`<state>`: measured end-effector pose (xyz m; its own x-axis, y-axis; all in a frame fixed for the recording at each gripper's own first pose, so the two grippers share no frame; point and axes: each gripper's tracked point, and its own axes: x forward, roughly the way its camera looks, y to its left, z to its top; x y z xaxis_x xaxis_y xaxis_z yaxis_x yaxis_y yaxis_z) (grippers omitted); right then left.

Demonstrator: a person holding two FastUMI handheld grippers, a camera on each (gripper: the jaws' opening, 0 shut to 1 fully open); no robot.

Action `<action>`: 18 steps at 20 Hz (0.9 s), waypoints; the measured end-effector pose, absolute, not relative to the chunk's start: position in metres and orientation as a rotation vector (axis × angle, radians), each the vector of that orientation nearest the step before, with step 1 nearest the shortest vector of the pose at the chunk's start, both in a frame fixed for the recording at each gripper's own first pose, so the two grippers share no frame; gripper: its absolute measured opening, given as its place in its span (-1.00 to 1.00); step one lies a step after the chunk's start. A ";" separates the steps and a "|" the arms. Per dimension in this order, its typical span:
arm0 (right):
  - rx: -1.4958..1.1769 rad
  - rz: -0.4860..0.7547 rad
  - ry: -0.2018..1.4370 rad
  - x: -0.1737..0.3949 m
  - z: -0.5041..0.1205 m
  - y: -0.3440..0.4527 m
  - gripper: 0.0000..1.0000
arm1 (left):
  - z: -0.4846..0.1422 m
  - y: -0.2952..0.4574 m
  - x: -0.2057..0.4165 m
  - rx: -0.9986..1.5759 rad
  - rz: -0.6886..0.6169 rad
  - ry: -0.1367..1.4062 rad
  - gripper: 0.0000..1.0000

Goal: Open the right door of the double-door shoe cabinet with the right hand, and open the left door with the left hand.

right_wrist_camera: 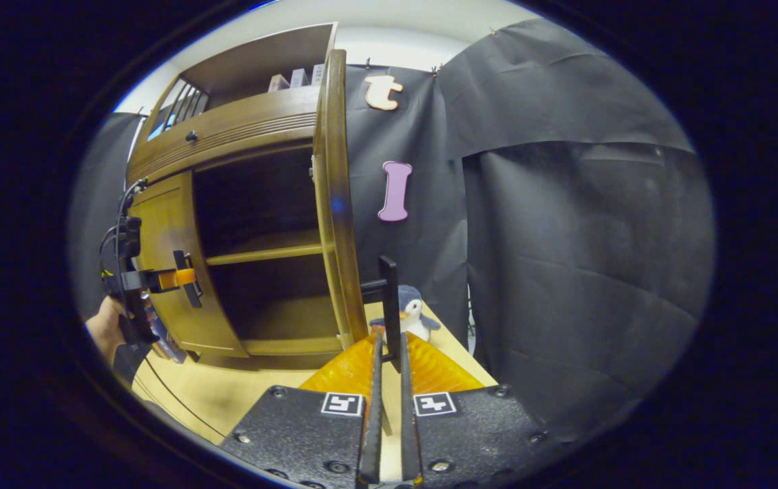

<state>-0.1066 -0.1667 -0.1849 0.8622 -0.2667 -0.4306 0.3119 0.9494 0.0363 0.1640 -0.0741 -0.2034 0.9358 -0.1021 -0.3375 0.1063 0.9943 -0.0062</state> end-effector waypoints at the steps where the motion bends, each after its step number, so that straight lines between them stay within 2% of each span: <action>1: 0.108 -0.308 0.432 -0.108 -0.181 -0.166 -0.66 | -0.206 -0.072 0.167 0.021 -0.099 0.345 0.67; 2: 0.110 -0.312 0.426 -0.110 -0.177 -0.167 -0.58 | -0.208 -0.072 0.171 0.024 -0.097 0.350 0.93; 3: 0.114 -0.312 0.421 -0.113 -0.174 -0.167 -0.55 | -0.211 -0.072 0.175 0.021 -0.089 0.357 0.41; 4: 0.122 -0.301 0.419 -0.114 -0.171 -0.164 -0.40 | -0.213 -0.073 0.176 0.013 -0.089 0.365 0.36; 6: 0.136 -0.278 0.428 -0.117 -0.171 -0.155 -0.30 | -0.214 -0.074 0.180 0.003 -0.095 0.367 0.30; 7: 0.136 -0.269 0.426 -0.119 -0.168 -0.151 -0.22 | -0.214 -0.077 0.179 0.002 -0.101 0.367 0.48; 8: 0.133 -0.264 0.422 -0.120 -0.166 -0.147 -0.16 | -0.215 -0.077 0.180 0.008 -0.103 0.367 0.38; 9: 0.128 -0.259 0.422 -0.121 -0.165 -0.144 -0.17 | -0.215 -0.078 0.180 0.014 -0.106 0.368 0.42; 11: 0.121 -0.247 0.426 -0.124 -0.168 -0.136 -0.12 | -0.215 -0.086 0.177 0.000 -0.134 0.376 -0.13; 12: 0.115 -0.241 0.429 -0.126 -0.169 -0.133 -0.05 | -0.214 -0.086 0.178 0.006 -0.131 0.378 -0.33; 13: 0.109 -0.233 0.429 -0.126 -0.169 -0.129 -0.08 | -0.209 -0.082 0.170 0.016 -0.124 0.378 -0.30; 15: 0.103 -0.225 0.428 -0.126 -0.168 -0.124 -0.07 | -0.214 -0.084 0.177 0.019 -0.109 0.381 -0.35; 16: 0.102 -0.218 0.427 -0.127 -0.168 -0.122 -0.07 | -0.215 -0.083 0.178 0.014 -0.105 0.389 -0.47; 18: 0.101 -0.203 0.430 -0.127 -0.170 -0.118 -0.07 | -0.215 -0.082 0.174 -0.002 -0.099 0.400 -0.47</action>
<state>-0.1274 -0.1183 -0.1698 0.8892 -0.1735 -0.4234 0.2163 0.9748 0.0548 0.1737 -0.0824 -0.2149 0.9163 -0.0963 -0.3888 0.0955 0.9952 -0.0215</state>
